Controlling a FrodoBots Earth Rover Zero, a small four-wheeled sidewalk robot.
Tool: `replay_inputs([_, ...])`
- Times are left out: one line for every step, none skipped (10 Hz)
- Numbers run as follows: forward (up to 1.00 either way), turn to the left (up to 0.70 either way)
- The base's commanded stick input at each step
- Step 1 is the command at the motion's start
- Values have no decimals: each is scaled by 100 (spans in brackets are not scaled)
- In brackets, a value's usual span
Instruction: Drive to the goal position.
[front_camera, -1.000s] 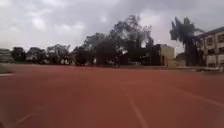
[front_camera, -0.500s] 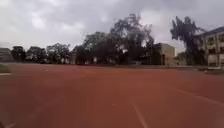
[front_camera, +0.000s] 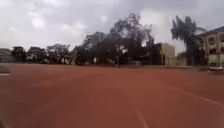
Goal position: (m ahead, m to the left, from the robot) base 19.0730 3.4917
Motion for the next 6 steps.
replay_inputs([45, 0])
replay_inputs([45, 0])
replay_inputs([45, 0])
replay_inputs([45, 0])
replay_inputs([45, 0])
replay_inputs([45, 0])
